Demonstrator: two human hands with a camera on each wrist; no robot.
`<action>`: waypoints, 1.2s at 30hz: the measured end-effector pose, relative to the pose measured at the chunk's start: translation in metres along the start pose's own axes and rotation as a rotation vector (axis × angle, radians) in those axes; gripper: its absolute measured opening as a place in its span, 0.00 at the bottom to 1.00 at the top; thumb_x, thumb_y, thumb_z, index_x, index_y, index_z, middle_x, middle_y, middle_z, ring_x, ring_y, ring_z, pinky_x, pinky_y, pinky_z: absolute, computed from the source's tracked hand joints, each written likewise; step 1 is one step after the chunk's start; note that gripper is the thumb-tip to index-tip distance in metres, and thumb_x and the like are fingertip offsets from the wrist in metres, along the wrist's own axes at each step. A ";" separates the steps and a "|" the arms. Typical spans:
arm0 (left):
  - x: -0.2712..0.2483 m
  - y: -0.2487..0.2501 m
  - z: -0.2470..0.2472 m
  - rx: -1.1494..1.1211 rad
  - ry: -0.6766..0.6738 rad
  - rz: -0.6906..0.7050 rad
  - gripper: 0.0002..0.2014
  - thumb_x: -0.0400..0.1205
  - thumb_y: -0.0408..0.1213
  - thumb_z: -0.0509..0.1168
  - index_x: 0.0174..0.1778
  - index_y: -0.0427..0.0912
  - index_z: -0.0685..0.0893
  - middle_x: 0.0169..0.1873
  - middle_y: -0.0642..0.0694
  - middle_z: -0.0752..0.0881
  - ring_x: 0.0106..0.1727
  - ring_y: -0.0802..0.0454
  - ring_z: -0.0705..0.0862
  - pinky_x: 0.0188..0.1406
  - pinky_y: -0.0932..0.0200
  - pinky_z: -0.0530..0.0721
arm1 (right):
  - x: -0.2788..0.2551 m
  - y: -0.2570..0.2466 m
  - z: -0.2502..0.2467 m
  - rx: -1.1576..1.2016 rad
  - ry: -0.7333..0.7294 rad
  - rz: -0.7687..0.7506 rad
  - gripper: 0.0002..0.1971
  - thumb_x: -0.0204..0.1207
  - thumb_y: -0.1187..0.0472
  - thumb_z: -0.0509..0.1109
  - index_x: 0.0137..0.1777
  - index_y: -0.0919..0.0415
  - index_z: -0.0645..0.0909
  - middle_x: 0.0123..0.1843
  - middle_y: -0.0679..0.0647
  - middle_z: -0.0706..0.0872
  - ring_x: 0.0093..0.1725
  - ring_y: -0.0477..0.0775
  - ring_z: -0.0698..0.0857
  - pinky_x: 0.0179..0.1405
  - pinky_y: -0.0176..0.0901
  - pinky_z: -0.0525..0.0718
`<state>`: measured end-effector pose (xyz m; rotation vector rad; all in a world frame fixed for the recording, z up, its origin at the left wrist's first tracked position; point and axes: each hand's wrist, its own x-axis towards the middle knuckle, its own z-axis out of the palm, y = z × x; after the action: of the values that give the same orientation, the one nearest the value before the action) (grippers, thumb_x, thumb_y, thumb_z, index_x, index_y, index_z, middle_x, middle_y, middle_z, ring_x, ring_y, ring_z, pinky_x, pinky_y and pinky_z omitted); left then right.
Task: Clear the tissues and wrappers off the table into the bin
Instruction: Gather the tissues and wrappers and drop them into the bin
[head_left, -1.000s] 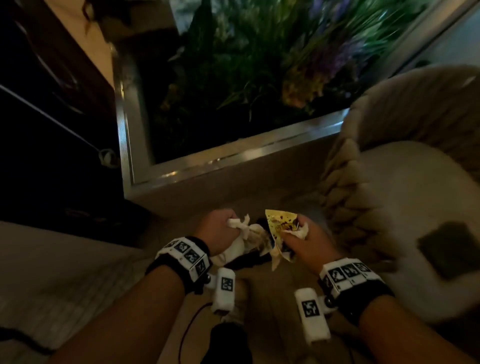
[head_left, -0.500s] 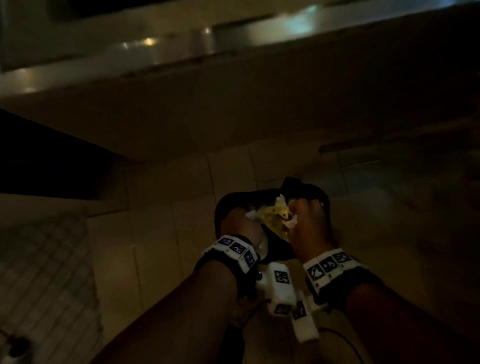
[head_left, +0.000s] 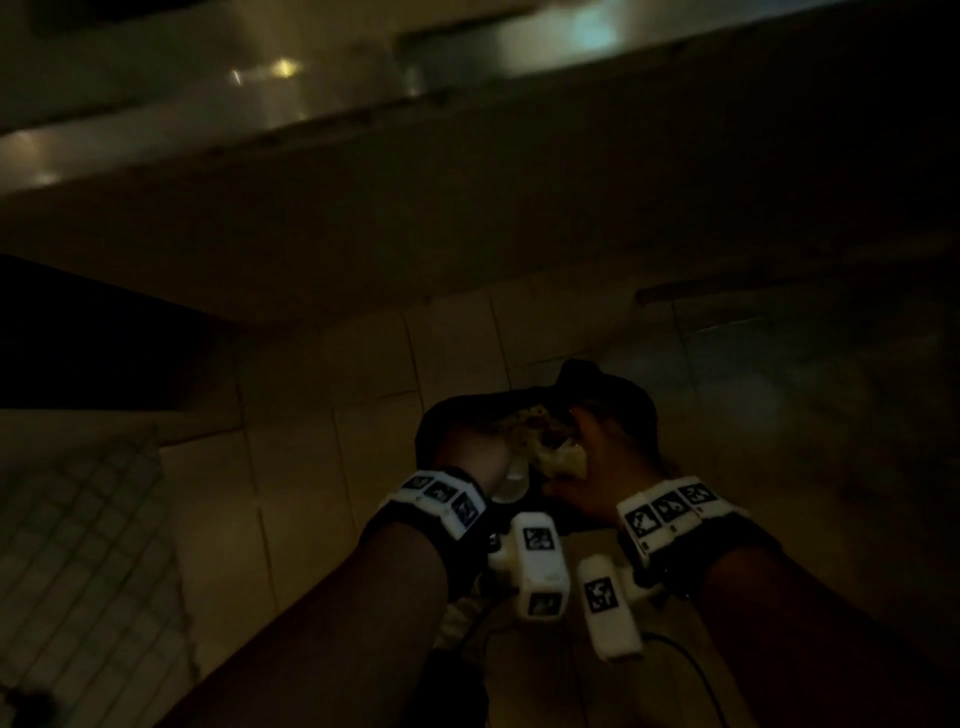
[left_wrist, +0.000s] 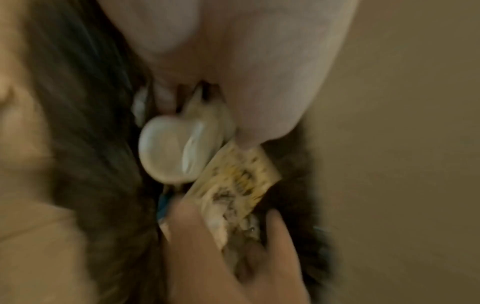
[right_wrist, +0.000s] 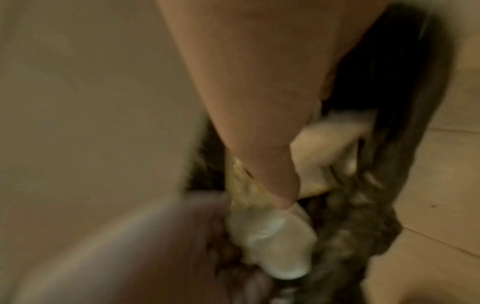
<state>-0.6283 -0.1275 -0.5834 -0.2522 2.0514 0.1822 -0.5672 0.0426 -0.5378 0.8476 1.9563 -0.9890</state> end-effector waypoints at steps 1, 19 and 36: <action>-0.026 0.019 -0.035 -0.296 -0.112 0.011 0.20 0.87 0.45 0.58 0.72 0.38 0.77 0.63 0.43 0.83 0.61 0.45 0.84 0.52 0.65 0.80 | -0.014 -0.002 -0.006 0.027 0.025 0.005 0.52 0.67 0.47 0.79 0.84 0.48 0.48 0.85 0.55 0.54 0.81 0.60 0.61 0.77 0.53 0.68; -0.426 0.024 -0.226 -0.258 -0.252 0.595 0.07 0.87 0.39 0.59 0.52 0.43 0.81 0.44 0.41 0.86 0.42 0.46 0.83 0.38 0.54 0.82 | -0.482 -0.057 -0.122 0.440 0.433 -0.001 0.14 0.77 0.54 0.71 0.62 0.47 0.80 0.54 0.46 0.84 0.56 0.46 0.83 0.56 0.42 0.81; -0.729 0.016 -0.009 0.923 -0.299 1.363 0.08 0.85 0.45 0.63 0.43 0.49 0.84 0.31 0.47 0.87 0.33 0.52 0.84 0.34 0.57 0.81 | -0.839 0.210 0.144 0.954 0.957 0.421 0.04 0.79 0.57 0.68 0.42 0.52 0.80 0.38 0.51 0.87 0.36 0.50 0.87 0.32 0.36 0.79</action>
<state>-0.3036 -0.0406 0.0638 1.6383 1.4760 0.0579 0.0546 -0.1576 0.0471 2.5162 1.7610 -1.3956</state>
